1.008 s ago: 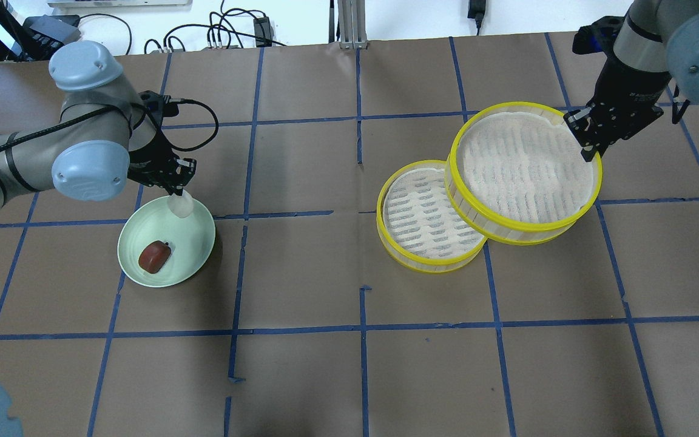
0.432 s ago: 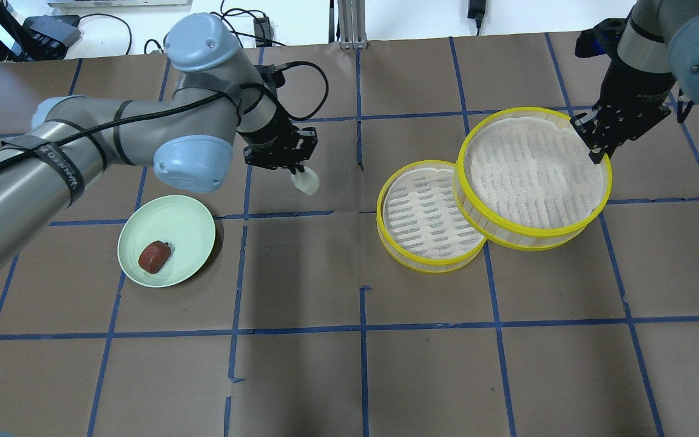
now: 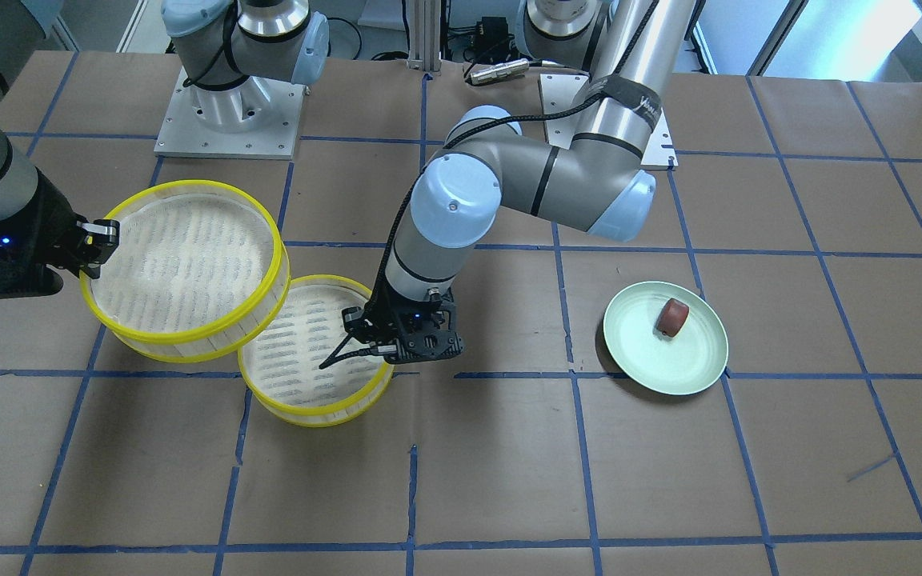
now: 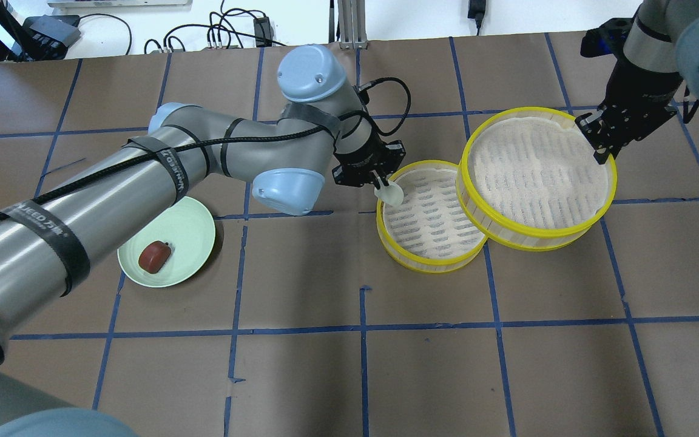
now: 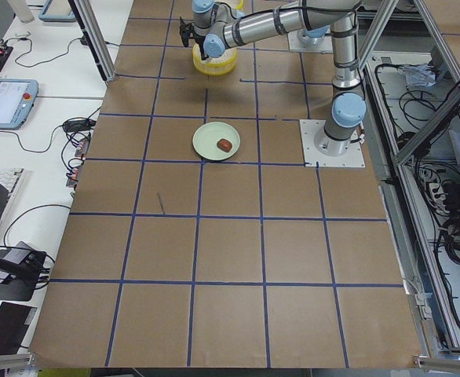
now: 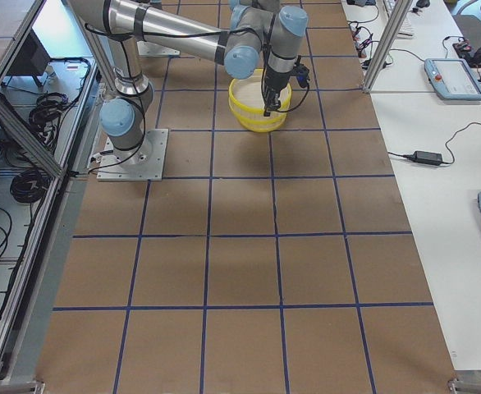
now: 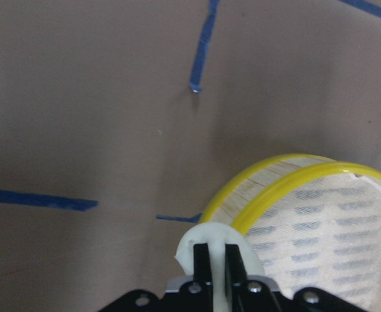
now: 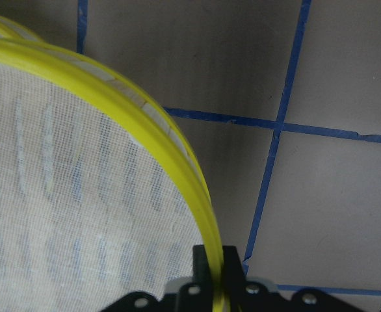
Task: Place buns in different layers of steamer
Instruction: 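Carry the white bun into the lower steamer tier and release it, then set the top tier back down with the right gripper while the left returns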
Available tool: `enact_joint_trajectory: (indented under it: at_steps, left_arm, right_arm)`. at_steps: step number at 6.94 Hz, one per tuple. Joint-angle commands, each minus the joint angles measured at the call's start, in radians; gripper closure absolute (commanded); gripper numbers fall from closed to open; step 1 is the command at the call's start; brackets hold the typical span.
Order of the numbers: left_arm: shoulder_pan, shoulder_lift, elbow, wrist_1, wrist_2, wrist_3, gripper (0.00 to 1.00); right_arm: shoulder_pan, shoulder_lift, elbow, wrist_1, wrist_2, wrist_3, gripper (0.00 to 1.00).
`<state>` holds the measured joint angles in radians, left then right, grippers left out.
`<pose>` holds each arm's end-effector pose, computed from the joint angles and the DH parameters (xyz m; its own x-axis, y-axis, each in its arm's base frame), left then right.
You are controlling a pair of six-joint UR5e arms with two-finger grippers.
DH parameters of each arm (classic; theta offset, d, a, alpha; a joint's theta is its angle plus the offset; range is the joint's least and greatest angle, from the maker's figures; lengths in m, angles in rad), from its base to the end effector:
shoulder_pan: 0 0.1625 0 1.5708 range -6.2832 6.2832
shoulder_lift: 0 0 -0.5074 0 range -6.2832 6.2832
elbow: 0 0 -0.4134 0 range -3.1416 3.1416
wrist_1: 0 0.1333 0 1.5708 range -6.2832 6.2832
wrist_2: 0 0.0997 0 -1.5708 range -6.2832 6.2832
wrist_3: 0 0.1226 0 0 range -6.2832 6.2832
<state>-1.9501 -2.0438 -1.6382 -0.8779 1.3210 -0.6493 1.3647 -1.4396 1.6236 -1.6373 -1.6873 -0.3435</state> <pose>-0.4120 -0.5917 0.2992 -0.9271 -0.2416 0.2865 -0.2443 0.9693 0.0267 0.0024 -0.5701 0.4573 -0.9865 -0.1486 0.0692 -0.1370 0.9793 0.1493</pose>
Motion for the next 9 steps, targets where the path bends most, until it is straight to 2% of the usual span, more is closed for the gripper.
enact_joint_trajectory:
  at_steps: [1, 2, 3, 4, 5, 6, 7, 9]
  left_arm:
    - [-0.026, -0.016, -0.005, 0.008, 0.026, -0.017, 0.06]
    - [-0.026, -0.012, -0.002, 0.007, 0.032, -0.016, 0.0]
    - [-0.026, 0.002, 0.014, -0.002, 0.053, -0.013, 0.0]
    - [-0.011, 0.017, 0.006, -0.007, 0.187, -0.004, 0.0]
    - [0.056, 0.017, -0.015, -0.034, 0.27, 0.075, 0.01]
    - [0.157, 0.039, -0.046, -0.083, 0.273, 0.208, 0.03]
    - [0.259, 0.081, -0.111, -0.088, 0.279, 0.413, 0.04]
    - [0.444, 0.154, -0.233, -0.087, 0.319, 0.755, 0.06]
  right_arm:
    - [-0.001, -0.001, -0.001, -0.001, 0.001, 0.0, 0.92]
    - [-0.001, -0.001, -0.001, -0.002, 0.002, 0.0, 0.92]
    - [-0.001, -0.001, 0.001, -0.006, 0.003, 0.0, 0.92]
    - [0.002, -0.001, 0.002, -0.01, 0.005, 0.006, 0.92]
    - [0.008, -0.002, 0.012, -0.012, 0.002, 0.015, 0.92]
    - [0.011, -0.002, 0.019, -0.016, 0.014, 0.018, 0.92]
    - [0.025, 0.005, 0.025, -0.015, 0.015, 0.125, 0.92]
    - [0.108, 0.025, 0.05, -0.041, 0.055, 0.182, 0.91]
